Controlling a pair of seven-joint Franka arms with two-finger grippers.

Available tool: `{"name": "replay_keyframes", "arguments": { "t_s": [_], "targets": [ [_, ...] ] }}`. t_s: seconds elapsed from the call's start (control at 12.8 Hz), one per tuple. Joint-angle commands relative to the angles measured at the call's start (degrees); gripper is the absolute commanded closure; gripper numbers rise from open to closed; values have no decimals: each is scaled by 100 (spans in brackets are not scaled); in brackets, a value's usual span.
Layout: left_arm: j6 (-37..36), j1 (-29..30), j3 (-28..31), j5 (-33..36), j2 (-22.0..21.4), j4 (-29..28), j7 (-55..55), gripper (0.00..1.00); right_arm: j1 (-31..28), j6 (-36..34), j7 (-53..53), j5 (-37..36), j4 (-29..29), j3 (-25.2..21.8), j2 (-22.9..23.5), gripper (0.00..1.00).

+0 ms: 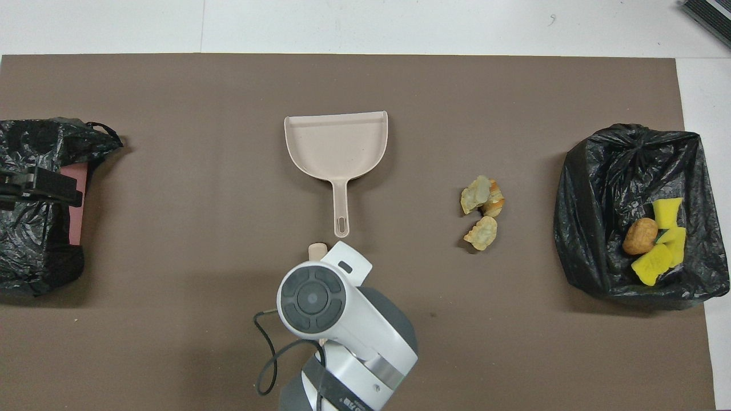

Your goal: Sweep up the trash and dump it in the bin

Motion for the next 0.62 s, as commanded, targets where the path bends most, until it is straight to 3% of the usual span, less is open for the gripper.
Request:
{"name": "replay_keyframes", "arguments": {
  "t_s": [0.0, 0.16, 0.55],
  "targets": [
    [-65, 36, -29, 110, -38, 39, -11, 0, 158, 443, -32, 438, -1124, 10, -738, 0],
    [-65, 36, -29, 110, -38, 39, -11, 0, 334, 452, -40, 633, -1379, 10, -906, 0],
    [-65, 36, -29, 110, -38, 39, -11, 0, 387, 916, -76, 738, -1415, 1, -697, 0]
  ]
}}
